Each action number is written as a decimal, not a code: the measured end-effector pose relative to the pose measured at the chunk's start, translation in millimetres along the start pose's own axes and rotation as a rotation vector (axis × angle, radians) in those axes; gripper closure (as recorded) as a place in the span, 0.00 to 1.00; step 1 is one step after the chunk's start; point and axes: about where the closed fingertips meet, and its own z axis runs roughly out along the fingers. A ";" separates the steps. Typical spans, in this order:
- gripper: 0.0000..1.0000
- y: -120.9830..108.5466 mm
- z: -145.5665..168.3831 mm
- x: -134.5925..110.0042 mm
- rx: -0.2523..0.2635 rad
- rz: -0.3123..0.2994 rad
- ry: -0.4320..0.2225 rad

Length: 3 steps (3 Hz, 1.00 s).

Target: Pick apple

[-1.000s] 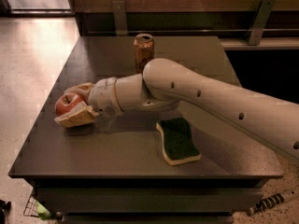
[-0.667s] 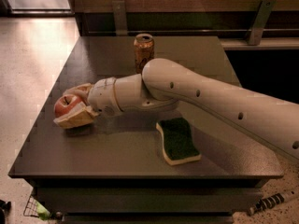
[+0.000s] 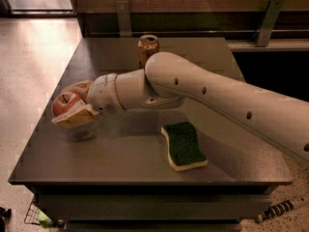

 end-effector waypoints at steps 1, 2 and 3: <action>1.00 -5.5 -10.7 -25.9 0.005 -0.050 -0.019; 1.00 -11.2 -23.7 -47.4 0.014 -0.099 -0.060; 1.00 -12.6 -38.8 -77.8 0.017 -0.179 -0.084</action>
Offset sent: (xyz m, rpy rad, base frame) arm 0.0121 -0.0238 0.0840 0.1164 -0.1643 0.0255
